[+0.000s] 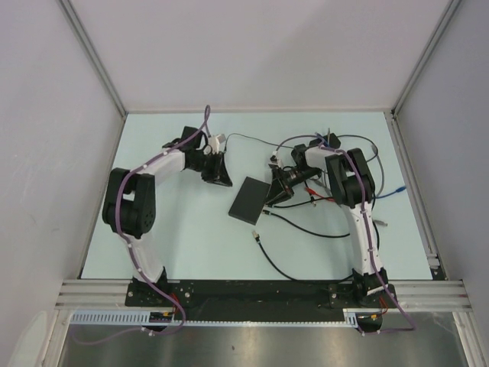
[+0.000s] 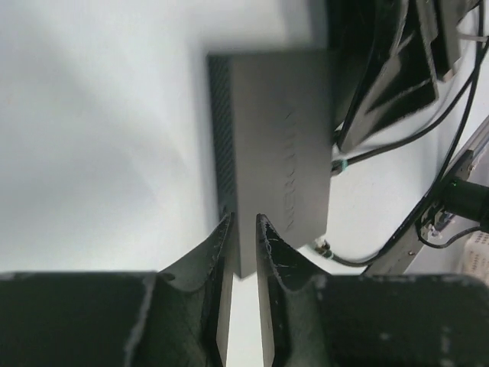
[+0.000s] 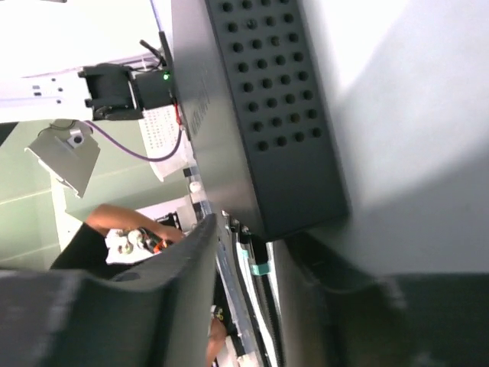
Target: Pull the plug from the switch port
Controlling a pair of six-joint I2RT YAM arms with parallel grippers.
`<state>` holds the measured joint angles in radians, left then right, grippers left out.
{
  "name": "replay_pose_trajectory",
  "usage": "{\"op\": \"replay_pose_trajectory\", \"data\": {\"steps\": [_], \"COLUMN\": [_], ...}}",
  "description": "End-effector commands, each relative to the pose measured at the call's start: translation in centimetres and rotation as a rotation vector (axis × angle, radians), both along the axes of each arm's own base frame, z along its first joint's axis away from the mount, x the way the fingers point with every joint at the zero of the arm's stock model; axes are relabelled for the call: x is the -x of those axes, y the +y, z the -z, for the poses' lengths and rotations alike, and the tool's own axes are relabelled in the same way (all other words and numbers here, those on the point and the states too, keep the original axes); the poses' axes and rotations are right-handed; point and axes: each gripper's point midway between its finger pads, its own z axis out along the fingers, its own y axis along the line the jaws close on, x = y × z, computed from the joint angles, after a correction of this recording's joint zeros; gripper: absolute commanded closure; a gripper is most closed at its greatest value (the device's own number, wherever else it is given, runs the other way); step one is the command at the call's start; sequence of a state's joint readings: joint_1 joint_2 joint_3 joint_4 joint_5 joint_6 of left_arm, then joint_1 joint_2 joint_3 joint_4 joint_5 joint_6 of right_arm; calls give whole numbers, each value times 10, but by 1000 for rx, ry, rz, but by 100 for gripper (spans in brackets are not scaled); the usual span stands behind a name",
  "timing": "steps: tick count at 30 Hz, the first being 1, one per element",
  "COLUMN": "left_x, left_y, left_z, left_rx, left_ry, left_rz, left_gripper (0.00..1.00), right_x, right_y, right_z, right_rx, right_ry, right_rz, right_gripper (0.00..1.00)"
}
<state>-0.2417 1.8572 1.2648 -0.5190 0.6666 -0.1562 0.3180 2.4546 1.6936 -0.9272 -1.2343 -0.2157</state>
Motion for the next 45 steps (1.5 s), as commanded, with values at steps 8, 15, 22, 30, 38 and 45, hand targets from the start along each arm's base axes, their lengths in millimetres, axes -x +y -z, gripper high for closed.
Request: {"op": "replay_pose_trajectory", "data": {"steps": [8,15,22,30,38,45], "left_x": [23,42,45,41,38,35], "left_y": [-82,-69,-59,-58,-57,-58], "left_z": [-6,35,59,64,67,69], "left_rx": [164,56,-14,-30,-41,-46], "left_ry": [-11,72,98,91,90,95], "left_rz": [242,192,180,174,171,168], "left_gripper": [79,86,87,87,87,87], "right_x": [-31,-11,-9,0,7,5], "right_y": [-21,-22,-22,-23,-23,-26], "right_z": [20,29,47,55,63,70], "right_rx": [153,200,279,296,343,384], "right_ry": [-230,-258,-241,-223,-247,-239], "right_rz": [34,-21,-24,-54,-105,-100], "right_gripper": [43,50,59,63,59,69]}}
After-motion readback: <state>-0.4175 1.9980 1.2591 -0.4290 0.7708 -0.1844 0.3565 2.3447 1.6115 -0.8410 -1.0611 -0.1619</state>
